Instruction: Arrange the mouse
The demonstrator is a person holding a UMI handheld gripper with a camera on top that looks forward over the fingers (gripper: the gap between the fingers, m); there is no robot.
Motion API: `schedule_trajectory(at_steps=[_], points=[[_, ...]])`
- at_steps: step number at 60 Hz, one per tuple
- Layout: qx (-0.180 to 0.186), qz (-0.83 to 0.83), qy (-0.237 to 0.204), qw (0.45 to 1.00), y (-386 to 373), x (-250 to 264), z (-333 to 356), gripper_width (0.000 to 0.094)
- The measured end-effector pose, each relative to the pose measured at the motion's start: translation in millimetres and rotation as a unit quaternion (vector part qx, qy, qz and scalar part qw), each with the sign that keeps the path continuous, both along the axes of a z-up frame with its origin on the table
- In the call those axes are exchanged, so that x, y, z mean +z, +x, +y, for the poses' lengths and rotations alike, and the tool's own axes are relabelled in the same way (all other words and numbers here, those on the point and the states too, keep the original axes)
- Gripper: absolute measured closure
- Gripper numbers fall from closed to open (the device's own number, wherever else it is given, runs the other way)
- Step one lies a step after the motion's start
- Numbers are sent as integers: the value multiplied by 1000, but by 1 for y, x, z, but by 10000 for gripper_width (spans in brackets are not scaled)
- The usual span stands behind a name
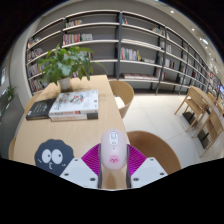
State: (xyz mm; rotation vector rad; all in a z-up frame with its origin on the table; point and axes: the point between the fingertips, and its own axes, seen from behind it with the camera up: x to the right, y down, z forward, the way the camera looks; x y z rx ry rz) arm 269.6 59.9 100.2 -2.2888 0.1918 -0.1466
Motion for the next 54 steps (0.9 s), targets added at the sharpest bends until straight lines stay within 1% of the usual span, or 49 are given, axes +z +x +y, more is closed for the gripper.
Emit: schedule_trajectory(at_steps=[5,9,12,17,20,21,25,26,28,29,30,35,42,50,51,52,53,54], points=[[-3,-16,58,998,-24,78,26,611],[6,-27,100,995,-52,125,42,611],[14,-28,122,992,-80,155,51,613],[39,-25,145,988,-131,180,67,613],[59,-25,150,987,-167,177,64,612],[66,-24,144,987,-174,181,71,613],[90,-21,117,989,-211,150,77,613],[94,-20,111,989,-223,131,72,613],[98,-15,93,991,-240,103,66,614],[100,-11,80,992,-240,99,66,612],[101,-7,68,993,-244,86,64,613],[91,3,13,996,-256,7,50,612],[71,15,-40,997,-250,-64,27,611],[64,23,-72,995,-248,-112,6,608],[66,22,-71,995,-246,-112,9,602],[66,22,-53,996,-246,-112,11,608],[69,20,-59,996,-245,-115,7,606],[70,18,-54,996,-245,-114,8,610]])
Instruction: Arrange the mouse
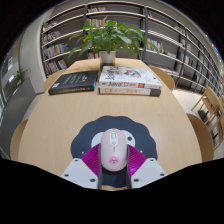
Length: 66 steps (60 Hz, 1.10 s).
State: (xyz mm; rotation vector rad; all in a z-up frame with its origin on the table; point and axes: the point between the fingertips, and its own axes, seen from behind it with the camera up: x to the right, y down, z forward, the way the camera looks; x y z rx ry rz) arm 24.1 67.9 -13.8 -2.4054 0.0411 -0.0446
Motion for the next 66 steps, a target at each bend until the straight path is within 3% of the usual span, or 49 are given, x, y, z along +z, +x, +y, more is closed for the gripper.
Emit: schedule_trajectory(at_steps=[11,14,17,19,39,66], points=[[-9,5,0,1000,0,-1,6,458],[-19,3,-11,1000,5,3,1,321],[-25,-6,-15,1000,10,10,-1,123],[-26,-12,-10,1000,12,19,-3,96],[2,-5,62,998,-11,159,-92,101],[32,-10,104,994,-15,221,-237,105]])
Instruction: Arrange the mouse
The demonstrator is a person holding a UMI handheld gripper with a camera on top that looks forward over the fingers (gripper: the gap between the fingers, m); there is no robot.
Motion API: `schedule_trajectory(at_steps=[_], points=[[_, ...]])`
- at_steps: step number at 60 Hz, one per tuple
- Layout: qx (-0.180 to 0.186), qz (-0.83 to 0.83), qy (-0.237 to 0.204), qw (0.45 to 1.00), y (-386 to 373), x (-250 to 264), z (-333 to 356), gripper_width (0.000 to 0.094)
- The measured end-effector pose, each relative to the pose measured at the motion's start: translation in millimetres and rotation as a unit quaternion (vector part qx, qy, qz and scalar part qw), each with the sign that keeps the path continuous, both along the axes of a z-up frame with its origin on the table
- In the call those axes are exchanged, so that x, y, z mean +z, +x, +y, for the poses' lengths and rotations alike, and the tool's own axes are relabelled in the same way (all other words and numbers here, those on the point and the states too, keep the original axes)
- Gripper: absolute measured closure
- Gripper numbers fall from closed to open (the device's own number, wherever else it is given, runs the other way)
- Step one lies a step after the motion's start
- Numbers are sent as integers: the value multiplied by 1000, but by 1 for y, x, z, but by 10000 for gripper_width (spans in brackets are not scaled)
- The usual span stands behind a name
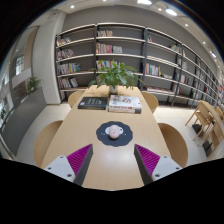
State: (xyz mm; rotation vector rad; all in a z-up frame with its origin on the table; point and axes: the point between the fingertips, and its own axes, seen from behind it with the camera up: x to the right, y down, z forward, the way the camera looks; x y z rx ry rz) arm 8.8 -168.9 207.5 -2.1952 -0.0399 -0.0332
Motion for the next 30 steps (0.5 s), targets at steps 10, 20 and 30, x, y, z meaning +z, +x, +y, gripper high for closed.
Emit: schedule_trajectory(at_steps=[10,20,30], points=[[0,3,14,1000,3,13,-28,102],[-2,10,15,1000,3,17,-45,103],[1,13,14,1000,1,17,-53,103]])
